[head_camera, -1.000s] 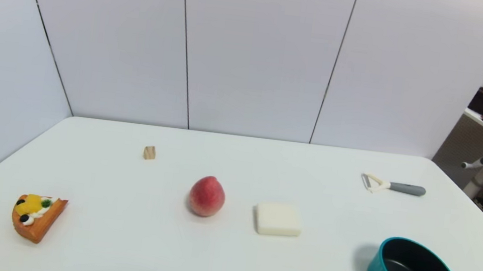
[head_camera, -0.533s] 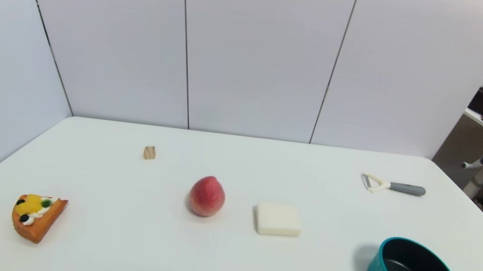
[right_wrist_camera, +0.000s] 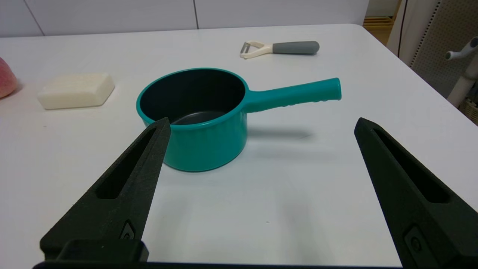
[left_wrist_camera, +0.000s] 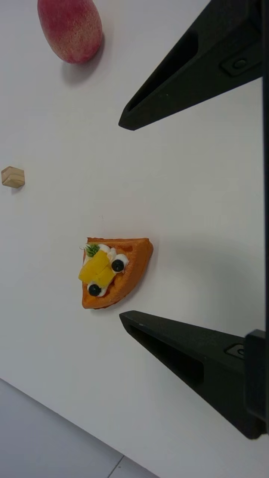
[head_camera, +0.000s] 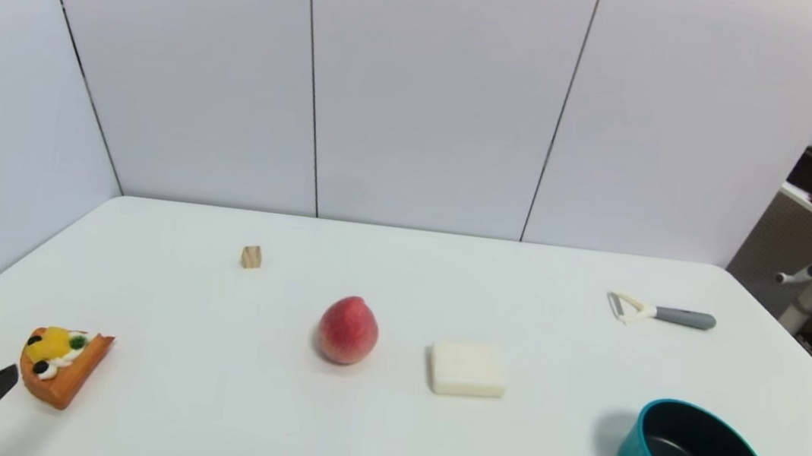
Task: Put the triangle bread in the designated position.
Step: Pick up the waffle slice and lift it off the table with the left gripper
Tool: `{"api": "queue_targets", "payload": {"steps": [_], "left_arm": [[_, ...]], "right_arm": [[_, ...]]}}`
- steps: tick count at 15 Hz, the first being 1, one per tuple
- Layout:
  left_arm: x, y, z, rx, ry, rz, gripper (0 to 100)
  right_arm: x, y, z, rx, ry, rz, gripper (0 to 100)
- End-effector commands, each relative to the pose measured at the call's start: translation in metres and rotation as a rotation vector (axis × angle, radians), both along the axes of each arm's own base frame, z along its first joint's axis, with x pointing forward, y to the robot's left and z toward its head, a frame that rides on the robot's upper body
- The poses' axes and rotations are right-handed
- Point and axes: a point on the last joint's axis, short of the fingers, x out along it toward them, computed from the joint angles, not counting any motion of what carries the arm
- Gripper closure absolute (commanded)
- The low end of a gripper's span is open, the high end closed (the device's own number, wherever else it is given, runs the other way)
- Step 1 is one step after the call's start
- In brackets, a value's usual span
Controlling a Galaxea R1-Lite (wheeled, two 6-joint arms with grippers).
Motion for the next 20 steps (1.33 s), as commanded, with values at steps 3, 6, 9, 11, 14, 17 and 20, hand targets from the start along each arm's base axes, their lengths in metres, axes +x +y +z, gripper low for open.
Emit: {"api": "queue_targets", "payload": {"steps": [3, 6, 9, 11, 14, 17, 20], "left_arm": [[0.102, 0.003, 0.012, 0.025, 0.279, 0.059, 0], [0.116, 0.005, -0.001, 0.002, 0.36, 0.117, 0], [0.13, 0.005, -0.015, -0.012, 0.442, 0.131, 0], [0.136, 0.005, -0.022, -0.033, 0.481, 0.143, 0], [0.141, 0.01, -0.029, -0.06, 0.516, 0.182, 0], [0.146, 0.014, -0.037, -0.066, 0.558, 0.2, 0], [0.15, 0.015, -0.042, -0.066, 0.592, 0.204, 0]], "right_arm": [[0.0, 0.0, 0.0, 0.0, 0.001, 0.0, 0], [0.0, 0.0, 0.0, 0.0, 0.001, 0.0, 0], [0.0, 0.0, 0.0, 0.0, 0.001, 0.0, 0], [0.0, 0.0, 0.0, -0.003, 0.001, 0.0, 0], [0.0, 0.0, 0.0, 0.0, 0.001, 0.0, 0], [0.0, 0.0, 0.0, 0.0, 0.001, 0.0, 0], [0.0, 0.0, 0.0, 0.0, 0.001, 0.0, 0]]}}
